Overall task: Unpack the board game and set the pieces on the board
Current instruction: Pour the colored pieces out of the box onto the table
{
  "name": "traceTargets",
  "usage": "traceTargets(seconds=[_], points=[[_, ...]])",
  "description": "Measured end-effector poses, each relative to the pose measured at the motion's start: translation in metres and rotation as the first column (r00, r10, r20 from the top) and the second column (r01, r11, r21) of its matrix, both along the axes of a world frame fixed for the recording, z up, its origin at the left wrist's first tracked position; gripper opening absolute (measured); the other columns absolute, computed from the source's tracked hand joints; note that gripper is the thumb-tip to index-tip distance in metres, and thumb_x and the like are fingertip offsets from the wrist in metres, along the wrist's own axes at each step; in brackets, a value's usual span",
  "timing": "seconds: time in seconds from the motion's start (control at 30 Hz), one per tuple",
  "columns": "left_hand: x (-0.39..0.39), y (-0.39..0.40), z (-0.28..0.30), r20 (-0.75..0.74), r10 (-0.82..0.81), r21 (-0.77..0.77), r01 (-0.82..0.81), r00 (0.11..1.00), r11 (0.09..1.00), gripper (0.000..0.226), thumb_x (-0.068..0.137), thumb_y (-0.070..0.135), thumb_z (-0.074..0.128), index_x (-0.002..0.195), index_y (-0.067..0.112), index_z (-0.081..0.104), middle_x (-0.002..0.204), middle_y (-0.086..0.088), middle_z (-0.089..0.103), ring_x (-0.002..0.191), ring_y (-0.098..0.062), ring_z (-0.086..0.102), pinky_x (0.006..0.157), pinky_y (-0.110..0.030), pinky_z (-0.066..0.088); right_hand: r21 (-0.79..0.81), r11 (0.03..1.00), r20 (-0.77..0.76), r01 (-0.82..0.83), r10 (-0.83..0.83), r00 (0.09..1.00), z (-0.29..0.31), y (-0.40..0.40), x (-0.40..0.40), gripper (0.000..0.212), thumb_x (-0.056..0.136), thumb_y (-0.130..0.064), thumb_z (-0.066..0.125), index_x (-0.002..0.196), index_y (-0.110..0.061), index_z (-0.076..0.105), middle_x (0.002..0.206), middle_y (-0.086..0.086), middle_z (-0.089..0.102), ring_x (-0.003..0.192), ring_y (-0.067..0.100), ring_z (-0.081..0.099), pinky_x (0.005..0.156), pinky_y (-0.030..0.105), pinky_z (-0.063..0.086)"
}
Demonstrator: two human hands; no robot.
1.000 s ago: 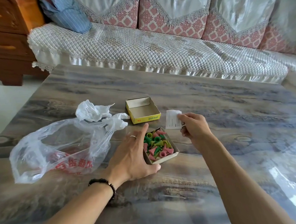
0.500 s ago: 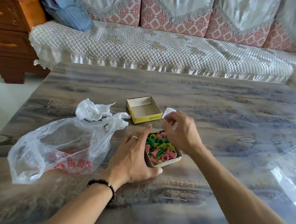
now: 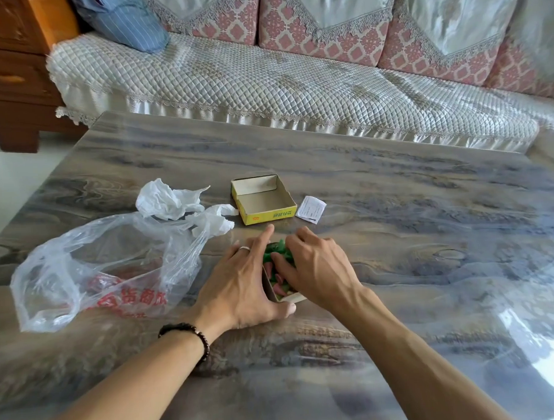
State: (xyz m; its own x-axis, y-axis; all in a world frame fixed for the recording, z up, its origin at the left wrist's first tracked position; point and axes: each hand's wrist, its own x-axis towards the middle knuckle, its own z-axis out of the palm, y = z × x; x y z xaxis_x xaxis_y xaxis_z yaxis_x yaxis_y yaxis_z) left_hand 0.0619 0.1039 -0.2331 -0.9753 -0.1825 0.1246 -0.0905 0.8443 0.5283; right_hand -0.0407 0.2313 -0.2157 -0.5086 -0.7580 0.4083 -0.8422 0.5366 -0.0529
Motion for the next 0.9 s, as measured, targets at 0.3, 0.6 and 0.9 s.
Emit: traceTargets(seconds=[0.3,0.6,0.9], points=[[-0.002,-0.003,-0.009,0.014,0.033,0.011,-0.033,0.999,0.999,0.129,0.052,0.077,0.064,0.151,0.032,-0.005,0.141,-0.001,0.047,0.133,-0.023,0.039,0.116,-0.034,0.027,-0.254,0.96,0.211,0.117,-0.063,0.975,0.009,-0.005,-0.004,0.034,0.083,-0.021,0.048,0.052,-0.011,0.04,0.049,0.003,0.045,0.04,0.021,0.039,0.04,0.032,0.037],[0.0,-0.004,-0.006,-0.019,0.009,0.017,-0.008,1.0,1.0,0.125,0.053,0.078,0.066,0.15,0.031,0.004,0.139,0.0,0.049,0.129,-0.019,0.043,0.114,-0.029,0.027,-0.369,0.705,0.623,0.606,-0.297,0.724,0.005,0.009,-0.054,0.041,0.082,-0.029,0.041,0.056,0.004,0.043,0.053,0.022,0.053,0.048,0.028,0.044,0.051,0.043,0.047],[0.002,-0.001,0.0,-0.005,0.01,0.026,-0.01,1.0,1.0,0.129,0.054,0.076,0.073,0.152,0.028,0.005,0.145,-0.002,0.043,0.13,-0.018,0.041,0.111,-0.027,0.026,-0.008,0.902,0.388,0.432,-0.395,0.833,-0.001,0.007,-0.06,0.032,0.087,-0.041,0.05,0.071,-0.014,0.058,0.081,-0.001,0.063,0.083,0.024,0.056,0.067,0.035,0.044]])
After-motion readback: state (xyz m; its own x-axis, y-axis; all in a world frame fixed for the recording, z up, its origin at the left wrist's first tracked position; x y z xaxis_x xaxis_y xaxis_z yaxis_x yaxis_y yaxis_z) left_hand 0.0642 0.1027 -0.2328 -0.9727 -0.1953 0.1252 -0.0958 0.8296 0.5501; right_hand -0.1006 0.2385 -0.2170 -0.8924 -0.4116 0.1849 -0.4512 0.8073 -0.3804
